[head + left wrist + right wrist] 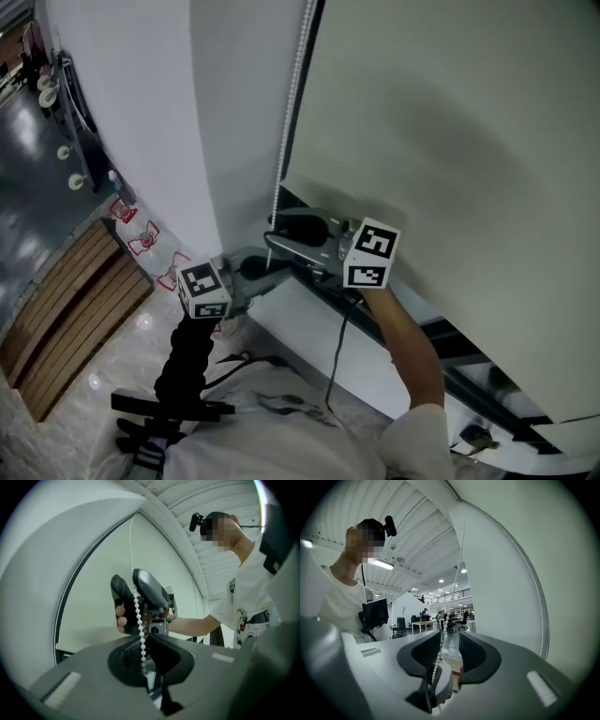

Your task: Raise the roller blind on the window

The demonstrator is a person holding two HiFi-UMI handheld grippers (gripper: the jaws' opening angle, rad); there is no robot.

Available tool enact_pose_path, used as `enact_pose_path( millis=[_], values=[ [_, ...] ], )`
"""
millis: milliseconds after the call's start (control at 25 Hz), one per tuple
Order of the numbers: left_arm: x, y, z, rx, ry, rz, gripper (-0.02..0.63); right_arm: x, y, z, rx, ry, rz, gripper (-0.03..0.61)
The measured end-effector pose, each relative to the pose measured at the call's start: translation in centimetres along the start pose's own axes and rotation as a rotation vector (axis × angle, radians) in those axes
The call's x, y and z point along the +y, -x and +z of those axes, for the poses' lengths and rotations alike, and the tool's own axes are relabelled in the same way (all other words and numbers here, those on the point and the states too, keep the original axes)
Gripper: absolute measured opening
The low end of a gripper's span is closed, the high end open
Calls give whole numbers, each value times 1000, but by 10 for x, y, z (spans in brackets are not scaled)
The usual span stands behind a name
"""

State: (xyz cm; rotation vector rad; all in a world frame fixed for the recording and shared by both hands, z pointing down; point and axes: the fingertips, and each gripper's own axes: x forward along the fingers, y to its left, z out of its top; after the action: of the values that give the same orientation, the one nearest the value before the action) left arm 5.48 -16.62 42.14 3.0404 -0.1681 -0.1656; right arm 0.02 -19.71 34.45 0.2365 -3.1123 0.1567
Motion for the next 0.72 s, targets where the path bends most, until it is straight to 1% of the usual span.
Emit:
enact_pose_path(
  millis=[120, 240, 560, 720],
  values=[
    [0, 0, -1, -4, -4, -1, -2, -5, -1, 22, -18, 29, 7, 123],
    [1, 0, 0, -5, -2, 3, -2, -9, 0, 54, -73, 49, 19, 130],
    [-1, 0, -3, -6, 2, 1, -2, -15, -6, 144, -106, 204, 27, 149],
    [-2, -1, -4, -4, 12, 0, -2, -20, -4, 188, -142, 247, 24, 149]
  ],
)
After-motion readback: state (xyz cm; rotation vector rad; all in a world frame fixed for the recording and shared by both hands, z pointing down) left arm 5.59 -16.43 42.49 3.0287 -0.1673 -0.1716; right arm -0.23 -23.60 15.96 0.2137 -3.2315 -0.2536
